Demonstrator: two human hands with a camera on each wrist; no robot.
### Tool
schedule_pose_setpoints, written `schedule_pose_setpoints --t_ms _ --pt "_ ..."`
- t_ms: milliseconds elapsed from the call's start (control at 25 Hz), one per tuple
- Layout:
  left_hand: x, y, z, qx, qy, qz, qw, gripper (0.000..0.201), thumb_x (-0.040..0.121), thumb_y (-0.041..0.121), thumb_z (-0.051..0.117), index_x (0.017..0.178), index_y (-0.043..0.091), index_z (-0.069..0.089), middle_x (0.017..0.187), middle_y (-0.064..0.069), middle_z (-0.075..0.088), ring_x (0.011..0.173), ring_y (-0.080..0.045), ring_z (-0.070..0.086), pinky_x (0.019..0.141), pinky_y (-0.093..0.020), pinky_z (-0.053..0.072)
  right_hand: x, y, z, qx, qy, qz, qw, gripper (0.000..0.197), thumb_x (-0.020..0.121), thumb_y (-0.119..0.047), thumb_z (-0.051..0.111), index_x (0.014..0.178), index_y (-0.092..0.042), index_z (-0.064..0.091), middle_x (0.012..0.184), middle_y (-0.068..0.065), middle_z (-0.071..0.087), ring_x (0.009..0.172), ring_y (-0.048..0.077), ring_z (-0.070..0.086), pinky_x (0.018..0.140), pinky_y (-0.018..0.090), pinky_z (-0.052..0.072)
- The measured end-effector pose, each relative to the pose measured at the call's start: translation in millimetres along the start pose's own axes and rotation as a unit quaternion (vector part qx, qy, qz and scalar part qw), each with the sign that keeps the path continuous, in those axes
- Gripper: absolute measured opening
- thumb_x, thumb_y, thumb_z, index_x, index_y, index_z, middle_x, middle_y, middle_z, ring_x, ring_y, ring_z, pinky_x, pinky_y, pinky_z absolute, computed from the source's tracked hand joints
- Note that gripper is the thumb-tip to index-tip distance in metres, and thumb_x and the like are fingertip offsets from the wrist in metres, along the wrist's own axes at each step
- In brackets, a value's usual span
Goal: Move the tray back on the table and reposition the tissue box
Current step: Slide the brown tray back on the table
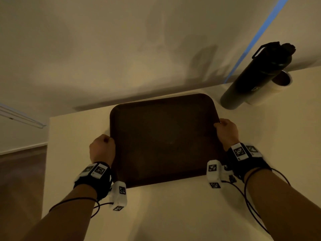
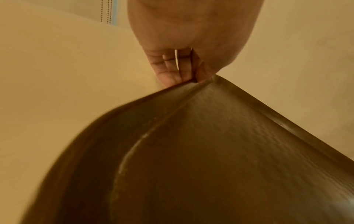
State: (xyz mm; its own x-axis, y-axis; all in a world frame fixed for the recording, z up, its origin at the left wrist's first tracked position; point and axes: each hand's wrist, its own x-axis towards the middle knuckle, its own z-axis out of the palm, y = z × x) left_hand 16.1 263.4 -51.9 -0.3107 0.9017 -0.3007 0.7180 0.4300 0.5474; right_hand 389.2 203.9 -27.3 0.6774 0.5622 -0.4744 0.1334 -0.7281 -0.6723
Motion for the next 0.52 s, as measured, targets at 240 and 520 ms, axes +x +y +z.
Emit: schedule_pose_setpoints --t_ms 240,520 --pt "5.2 1.3 -0.4 -0.018 0.009 -0.020 1.000 0.025 0.086 0.022 0.049 0.092 0.009 0.069 0.085 -0.016 0.070 0.078 -0.033 0.064 0.069 -0.036 0.050 18.5 -16.2 9.0 -0.019 -0.009 -0.016 1.000 0.044 0.089 -0.017 0.050 0.132 -0.010 0.056 0.126 0.015 0.064 0.107 0.032 0.062 0.097 0.048 0.050" --pt "9.5 6.2 -1.5 -0.028 0.011 -0.019 0.999 0.024 0.083 0.023 0.048 0.085 0.011 0.068 0.081 -0.014 0.070 0.076 -0.033 0.065 0.072 -0.042 0.056 27.8 -21.9 13.7 -0.010 -0.009 -0.005 1.000 0.047 0.089 -0.018 0.051 0.136 -0.012 0.054 0.131 0.012 0.062 0.109 0.028 0.061 0.098 0.044 0.049"
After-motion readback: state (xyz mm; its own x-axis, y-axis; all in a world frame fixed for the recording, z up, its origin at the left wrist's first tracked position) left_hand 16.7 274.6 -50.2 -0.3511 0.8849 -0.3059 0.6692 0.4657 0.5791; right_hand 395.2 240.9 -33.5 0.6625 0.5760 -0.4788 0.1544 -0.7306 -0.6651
